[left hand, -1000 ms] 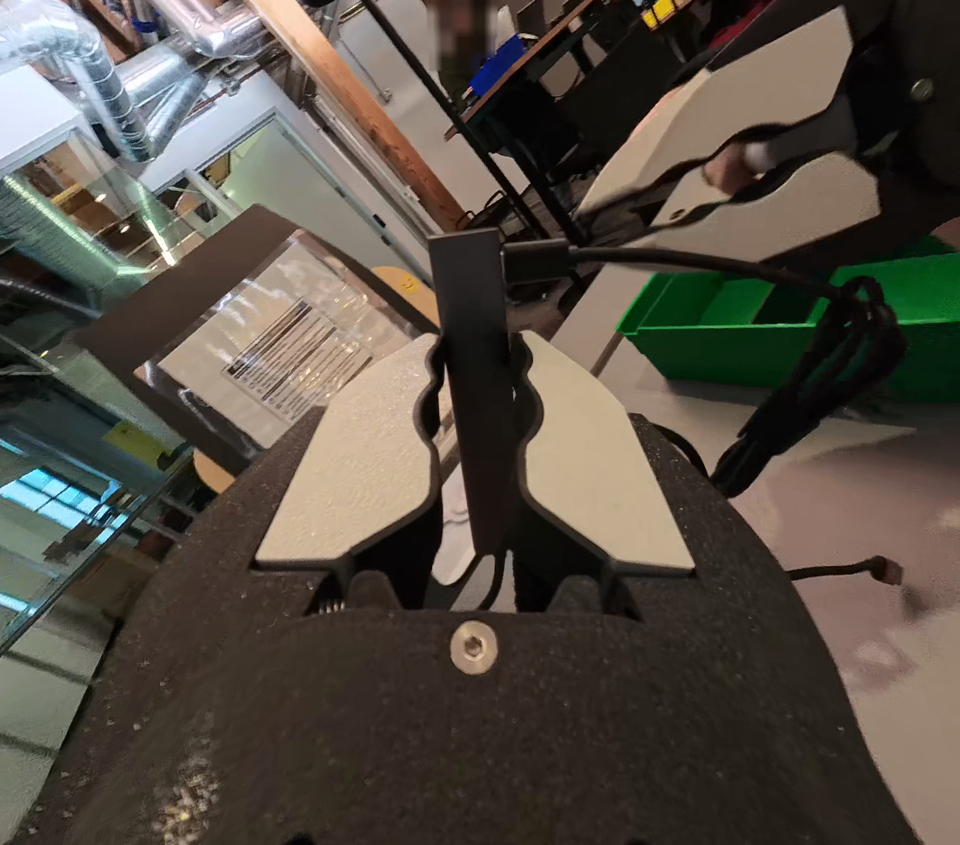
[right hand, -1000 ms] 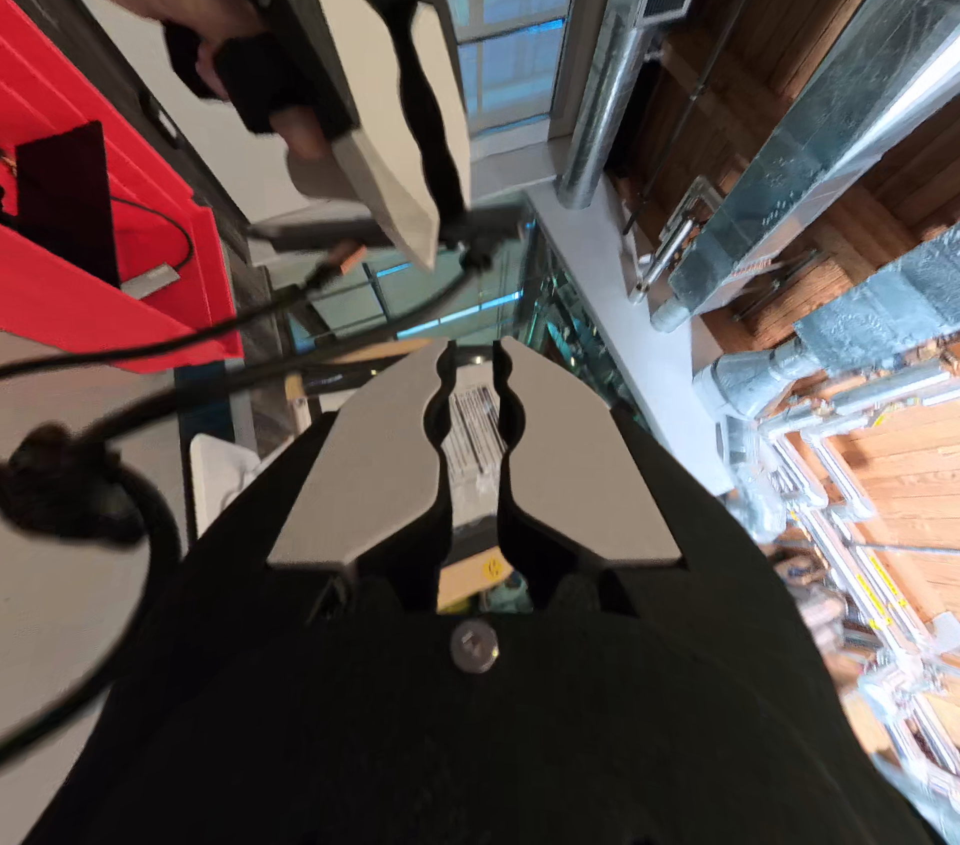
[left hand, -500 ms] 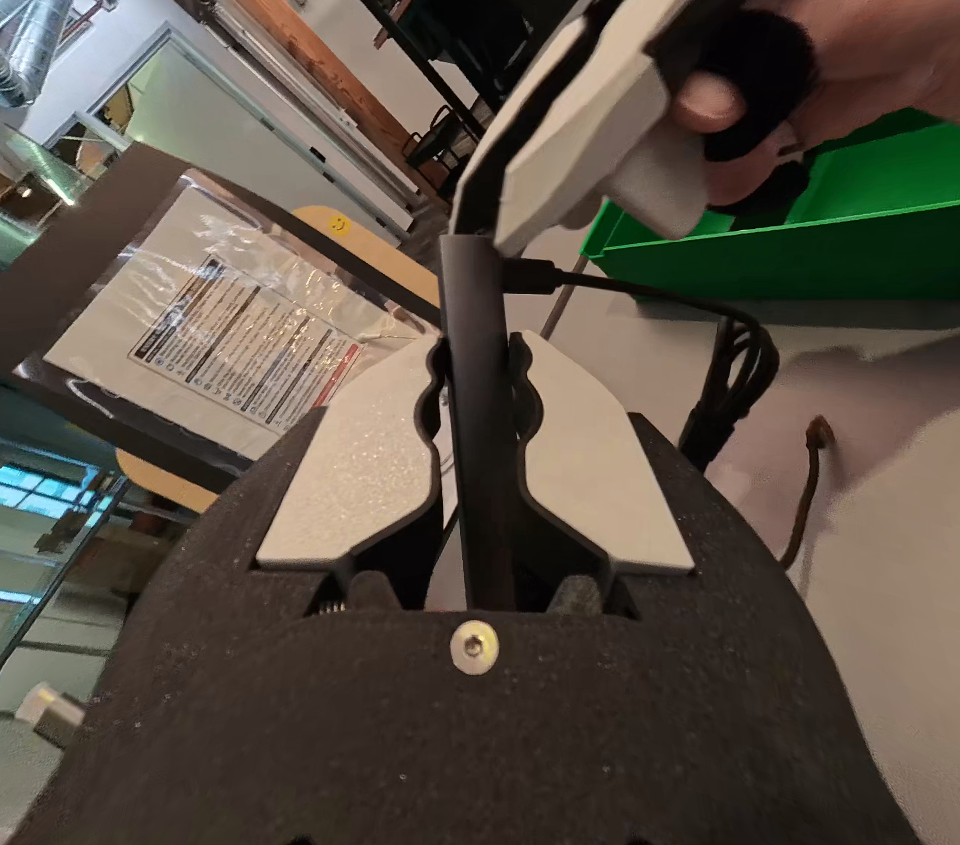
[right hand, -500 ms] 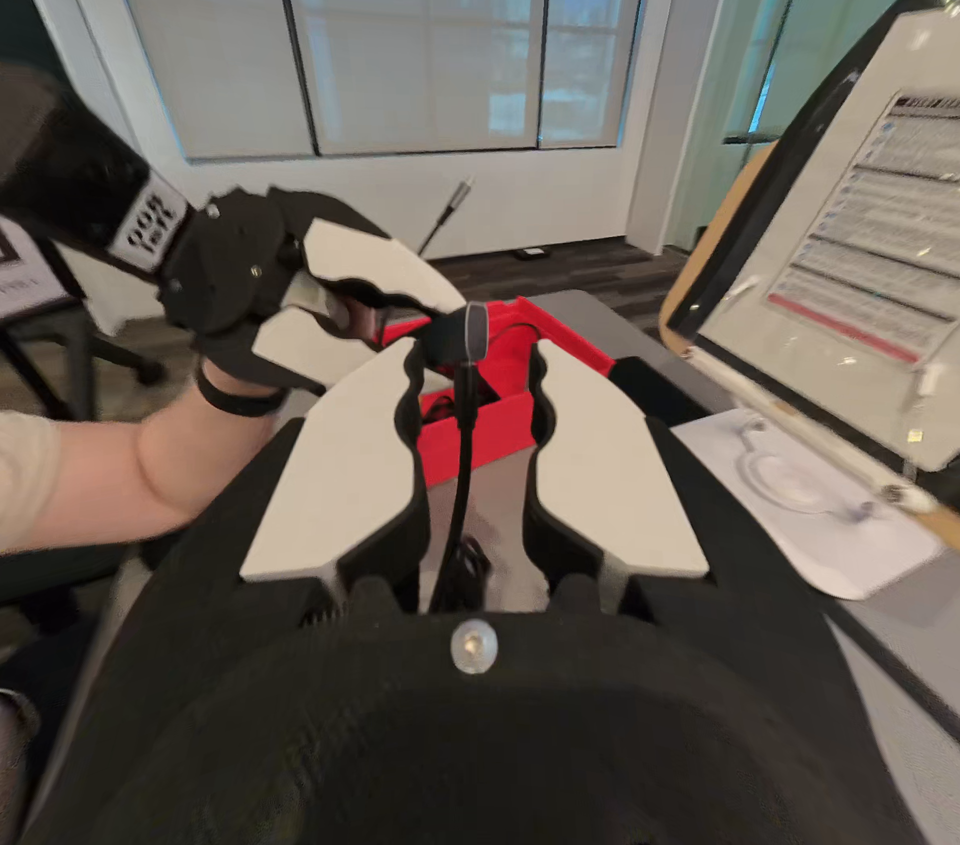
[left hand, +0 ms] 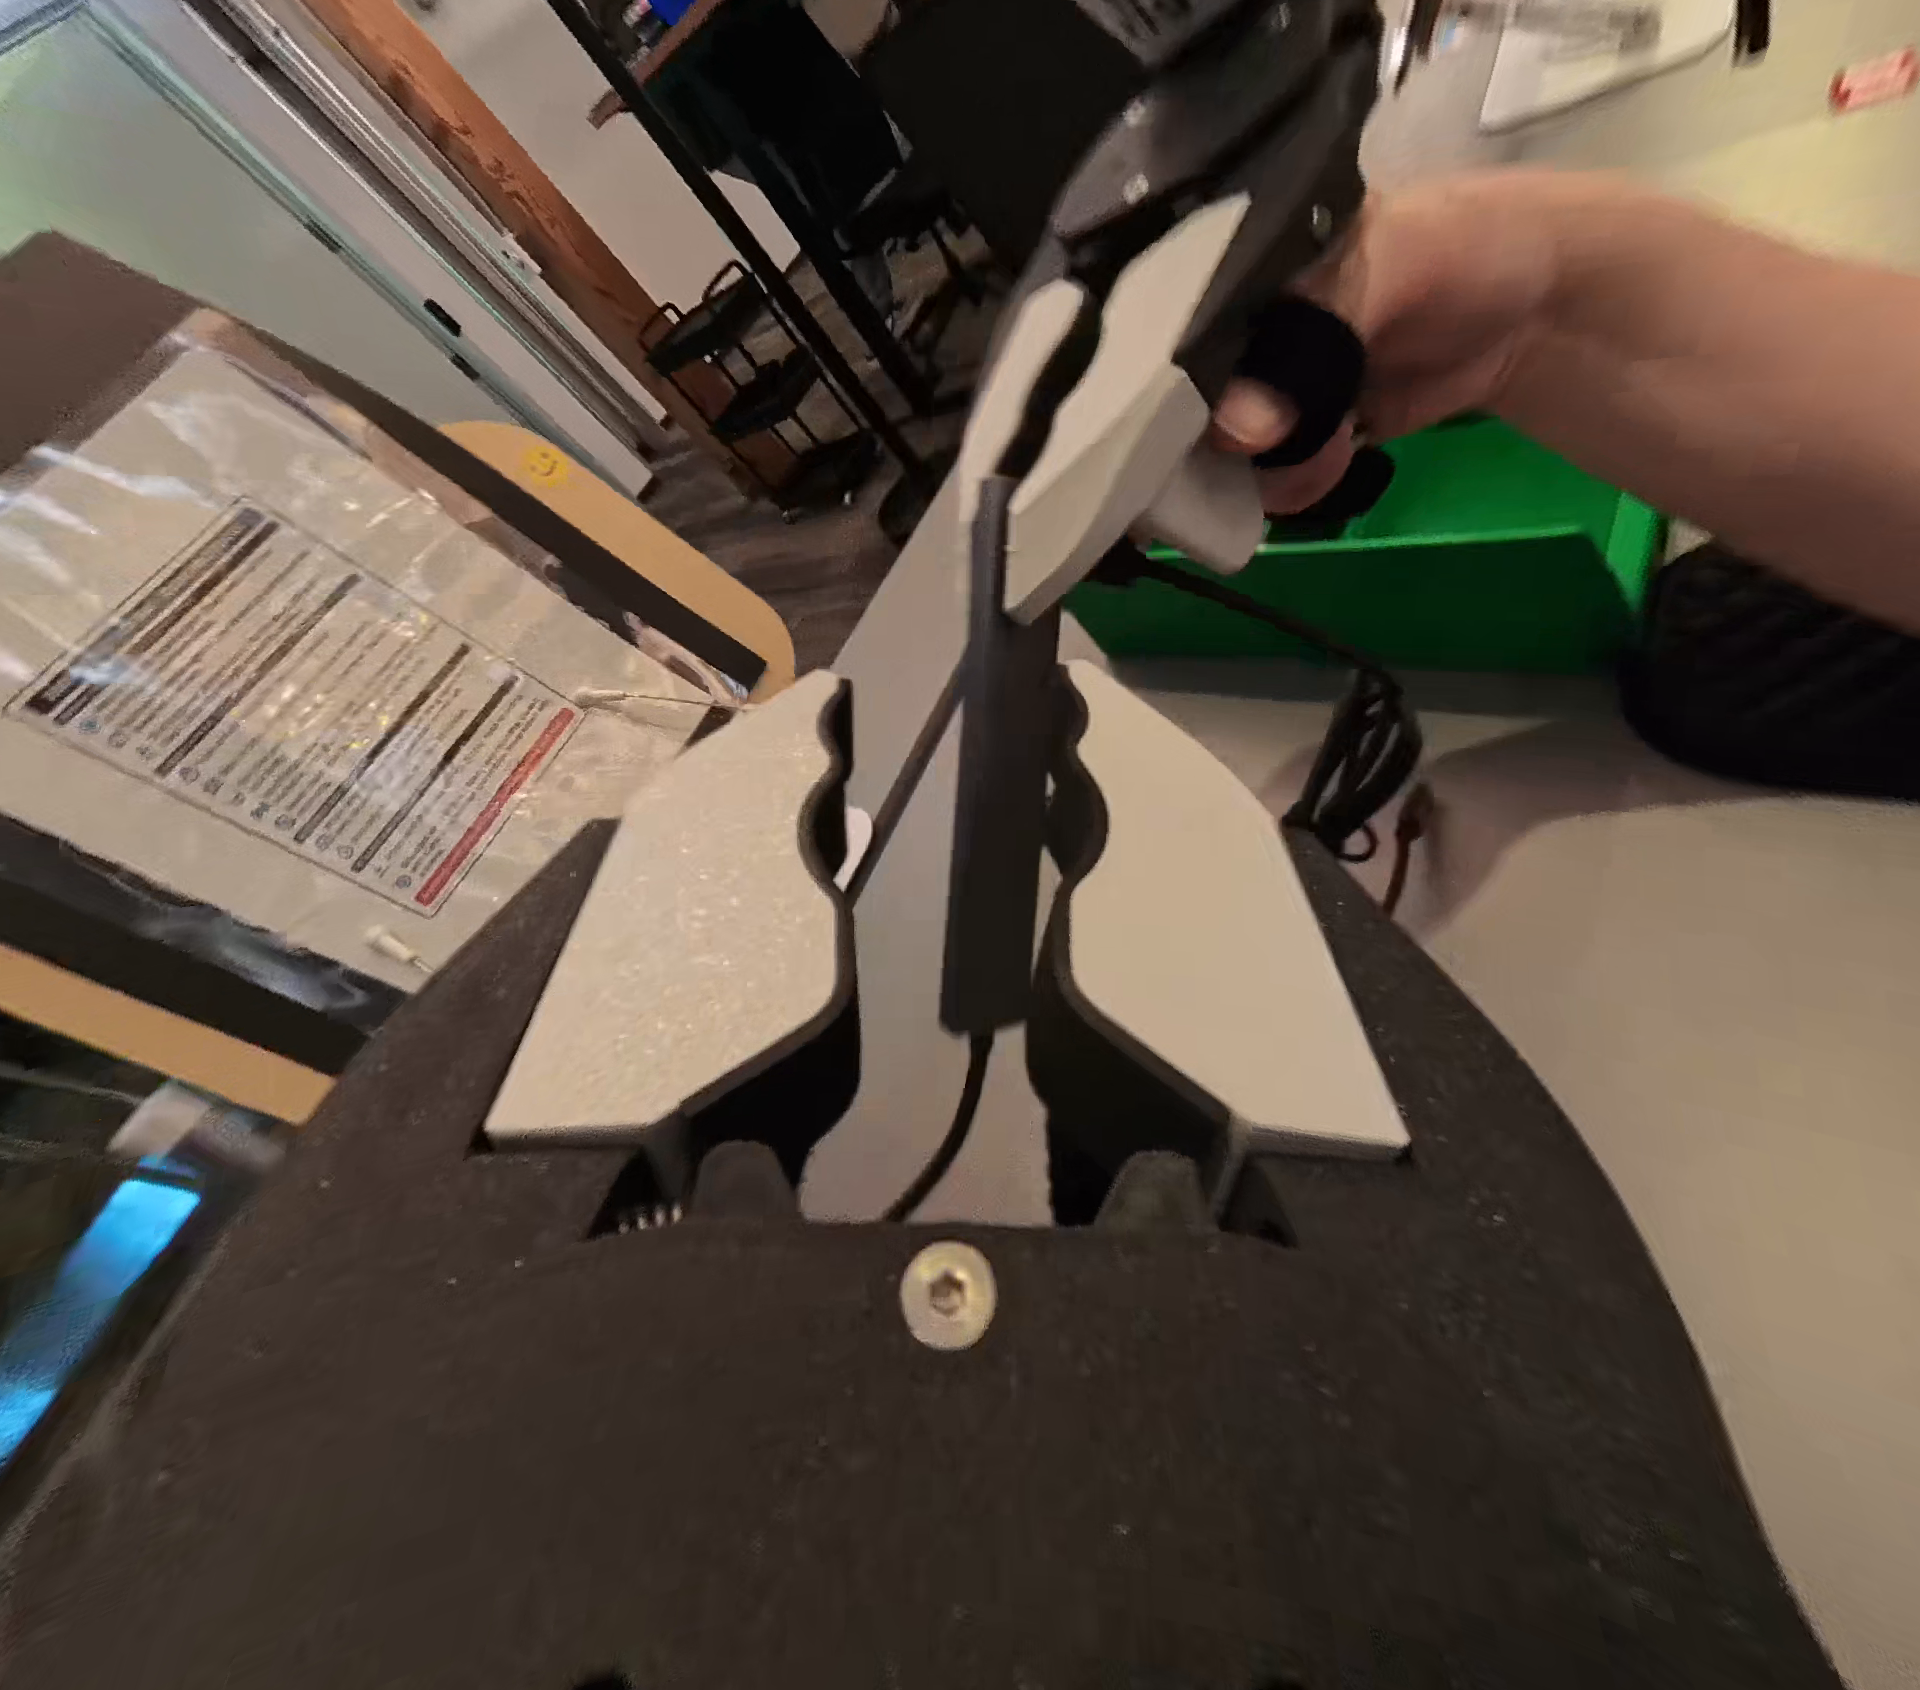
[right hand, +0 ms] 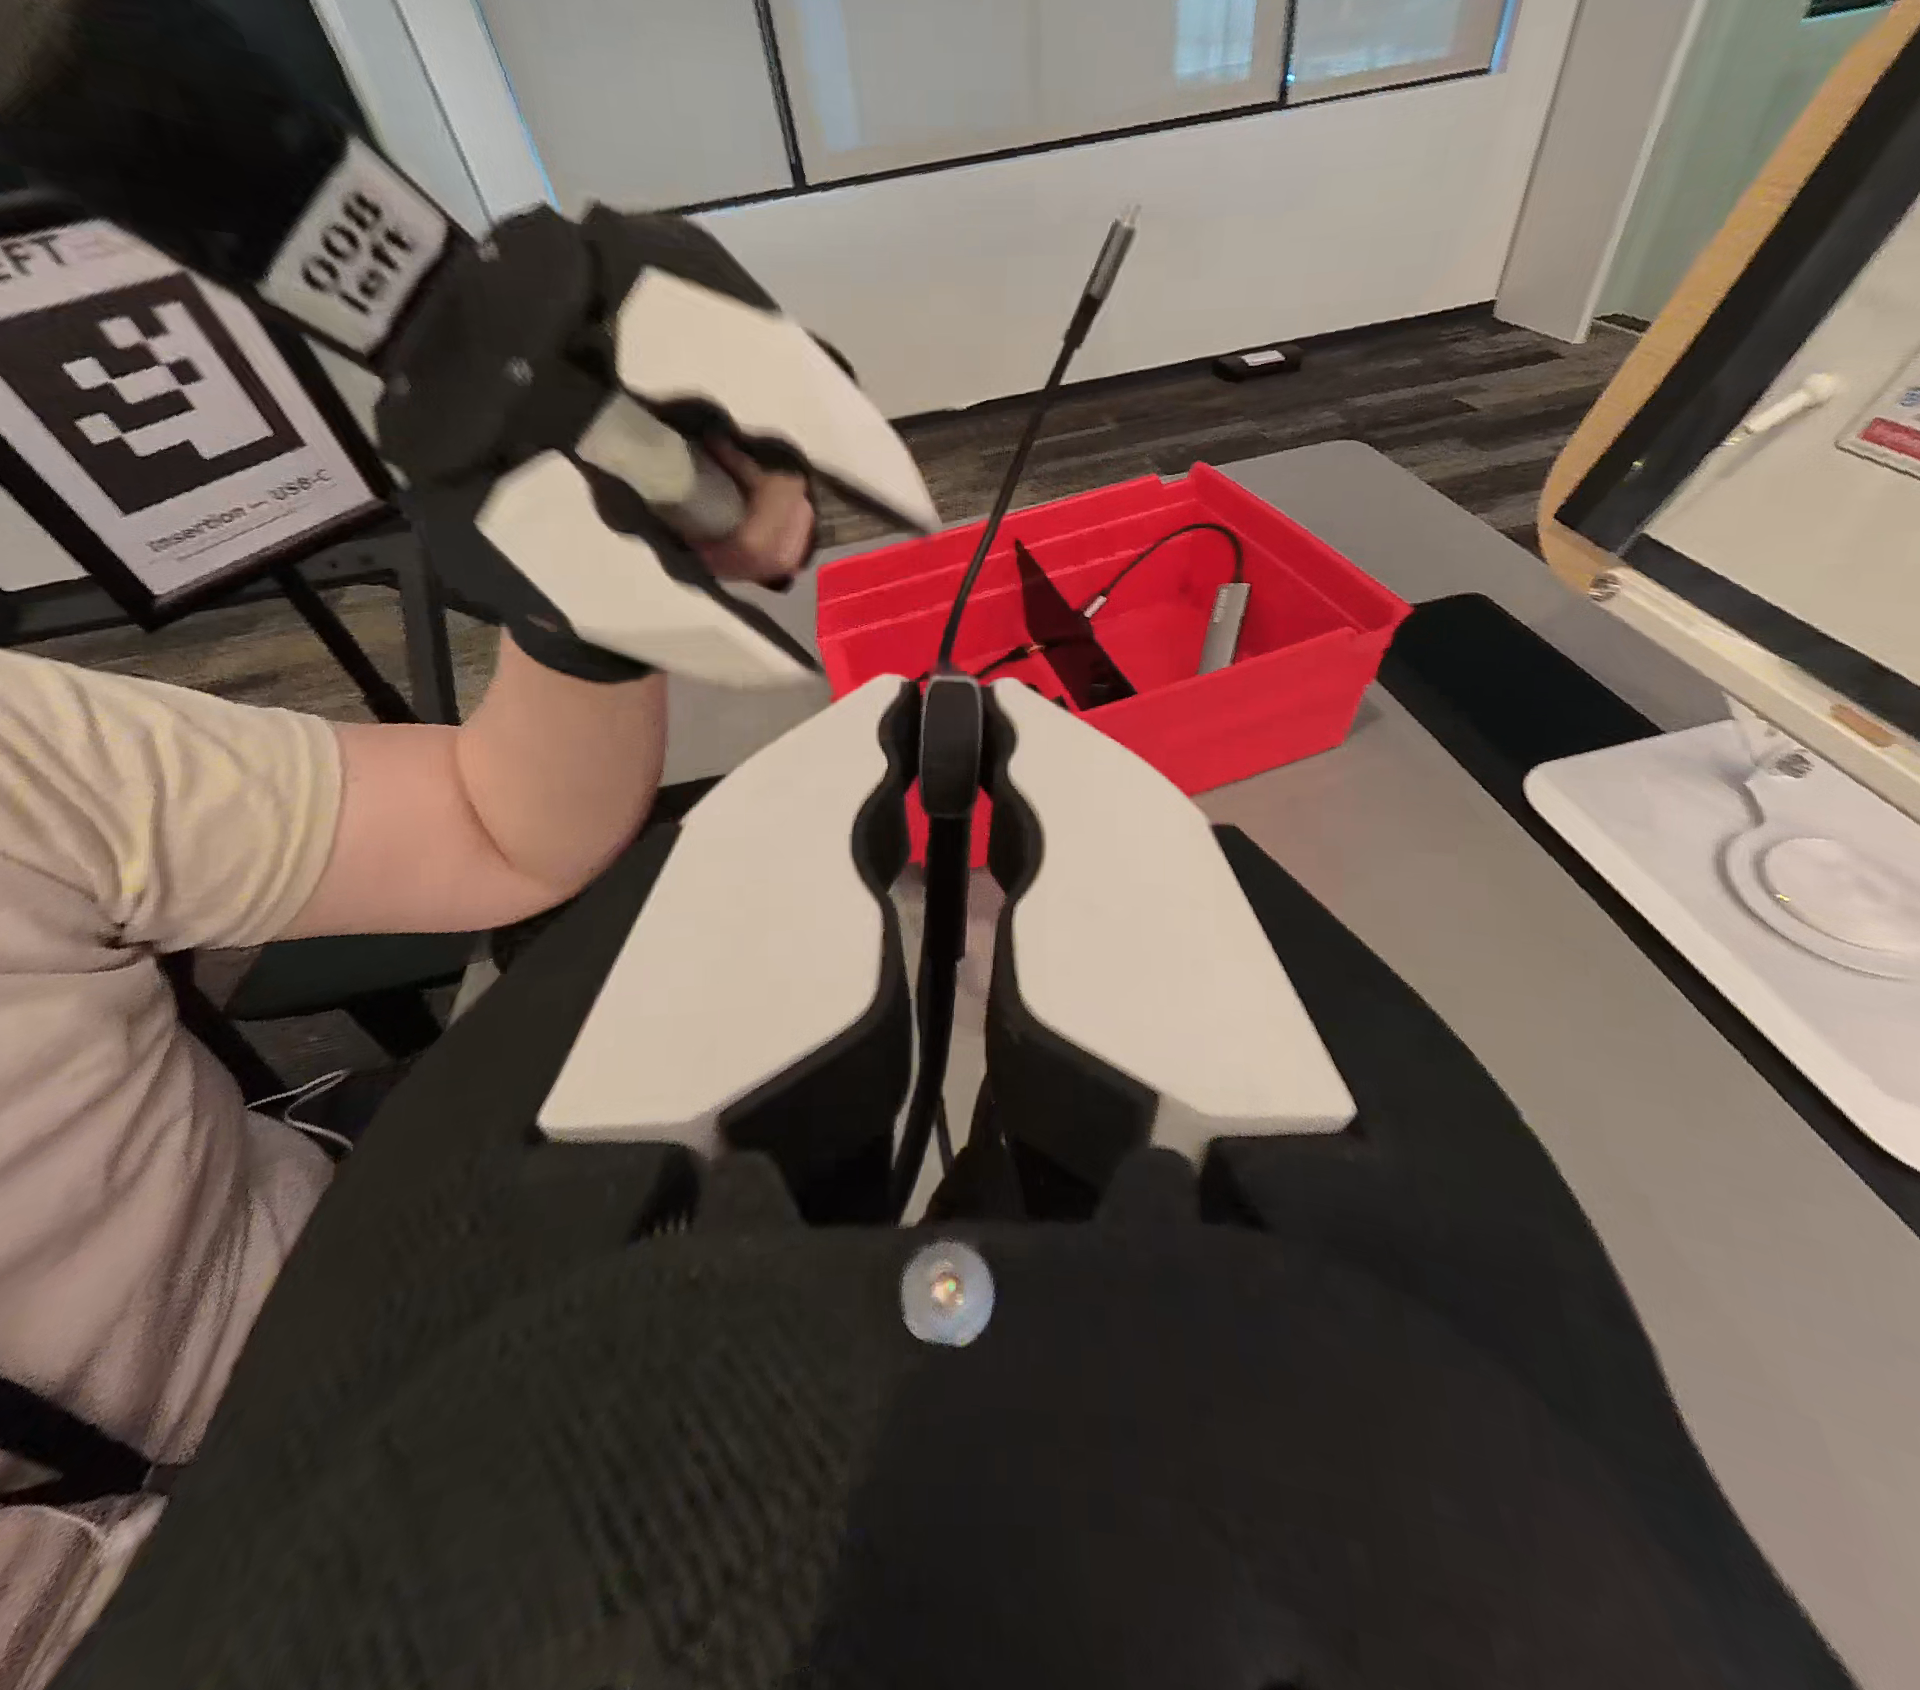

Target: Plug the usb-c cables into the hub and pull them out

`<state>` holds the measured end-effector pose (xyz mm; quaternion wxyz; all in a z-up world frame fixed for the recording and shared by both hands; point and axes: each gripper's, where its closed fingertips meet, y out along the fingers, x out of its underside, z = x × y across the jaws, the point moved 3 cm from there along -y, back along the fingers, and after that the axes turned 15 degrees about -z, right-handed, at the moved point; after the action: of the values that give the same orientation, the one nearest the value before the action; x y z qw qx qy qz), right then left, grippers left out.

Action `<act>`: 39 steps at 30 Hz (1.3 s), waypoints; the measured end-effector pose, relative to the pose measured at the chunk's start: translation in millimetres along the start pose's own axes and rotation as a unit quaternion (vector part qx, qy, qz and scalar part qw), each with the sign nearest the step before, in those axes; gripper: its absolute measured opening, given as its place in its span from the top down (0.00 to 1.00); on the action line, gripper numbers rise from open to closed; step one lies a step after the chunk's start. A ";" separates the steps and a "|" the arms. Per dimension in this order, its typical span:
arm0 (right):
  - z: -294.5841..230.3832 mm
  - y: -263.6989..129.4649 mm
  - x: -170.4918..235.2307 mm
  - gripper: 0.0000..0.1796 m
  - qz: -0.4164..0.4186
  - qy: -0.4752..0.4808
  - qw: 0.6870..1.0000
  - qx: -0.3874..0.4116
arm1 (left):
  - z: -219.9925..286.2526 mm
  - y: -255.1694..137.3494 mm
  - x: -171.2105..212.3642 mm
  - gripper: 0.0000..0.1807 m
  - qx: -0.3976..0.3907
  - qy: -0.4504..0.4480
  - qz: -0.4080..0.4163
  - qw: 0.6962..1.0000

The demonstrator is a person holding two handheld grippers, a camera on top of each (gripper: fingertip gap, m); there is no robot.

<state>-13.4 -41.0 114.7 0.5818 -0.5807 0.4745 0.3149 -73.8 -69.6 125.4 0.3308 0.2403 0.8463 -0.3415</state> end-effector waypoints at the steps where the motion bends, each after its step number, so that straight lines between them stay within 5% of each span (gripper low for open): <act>1: 3.5 -2.2 0.5 0.94 0.002 0.006 1.000 0.003 | -6.4 -11.7 -1.0 0.80 0.002 -0.019 0.015 1.000; 7: 19.4 -14.9 1.6 0.94 0.019 0.025 0.999 0.027 | -35.3 -64.7 0.9 0.81 -0.051 -0.068 0.059 0.995; 16: 10.8 -50.4 -26.7 0.94 0.118 -0.001 0.989 0.093 | -42.6 -91.5 7.1 0.82 -0.047 -0.092 0.081 0.991; 26: 36.4 -162.6 -117.6 0.94 0.093 -0.129 0.976 0.148 | -41.7 -108.3 13.5 0.84 -0.006 -0.086 0.098 0.991; 34: 100.0 -276.3 -58.8 0.94 0.166 -0.025 0.964 0.206 | -40.1 -106.6 13.1 0.84 0.017 -0.086 0.106 0.990; 39: 127.9 -285.4 13.4 0.94 0.135 0.048 0.966 0.213 | -37.8 -91.3 14.6 0.84 0.027 -0.083 0.081 0.993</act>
<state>277.1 44.9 193.9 0.6207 -0.3881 0.6322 0.2537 -156.2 -98.6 173.7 0.4195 0.2877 0.7844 -0.3549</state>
